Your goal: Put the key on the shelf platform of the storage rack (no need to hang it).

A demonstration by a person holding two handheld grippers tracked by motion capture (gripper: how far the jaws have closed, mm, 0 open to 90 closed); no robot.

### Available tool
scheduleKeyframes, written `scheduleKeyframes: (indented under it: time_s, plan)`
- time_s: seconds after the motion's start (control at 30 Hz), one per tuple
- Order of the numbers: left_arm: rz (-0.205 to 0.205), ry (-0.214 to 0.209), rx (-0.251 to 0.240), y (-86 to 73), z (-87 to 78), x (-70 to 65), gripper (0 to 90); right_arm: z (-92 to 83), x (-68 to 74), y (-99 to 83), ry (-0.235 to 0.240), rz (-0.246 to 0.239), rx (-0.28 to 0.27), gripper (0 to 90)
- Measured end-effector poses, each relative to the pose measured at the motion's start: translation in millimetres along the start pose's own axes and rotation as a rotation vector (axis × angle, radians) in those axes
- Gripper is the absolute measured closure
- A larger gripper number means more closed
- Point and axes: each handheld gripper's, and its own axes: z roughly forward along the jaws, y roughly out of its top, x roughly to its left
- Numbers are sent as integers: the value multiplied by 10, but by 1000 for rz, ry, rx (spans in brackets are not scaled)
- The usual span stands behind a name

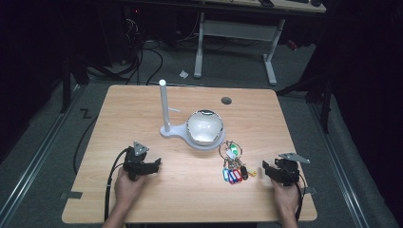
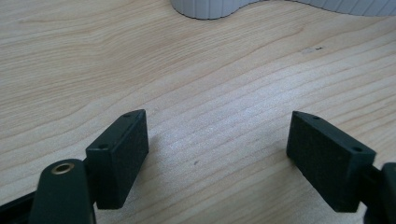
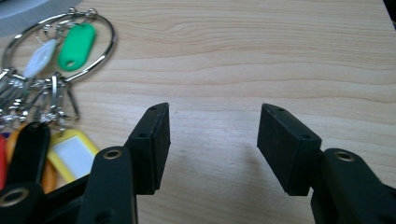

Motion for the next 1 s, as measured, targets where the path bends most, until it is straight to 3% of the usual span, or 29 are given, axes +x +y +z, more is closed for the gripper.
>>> scheduleKeyframes:
  time_s: [0.17,0.57,1.0]
  plan:
    - [0,0,0,0,1,0,212,-62,93,2,29,-31,-15,455]
    - [-5,3,0,-1,1,-4,212,-130,514,33,134,-114,-38,444]
    - [-6,3,0,-1,1,-5,212,-8,852,63,183,-177,-19,418]
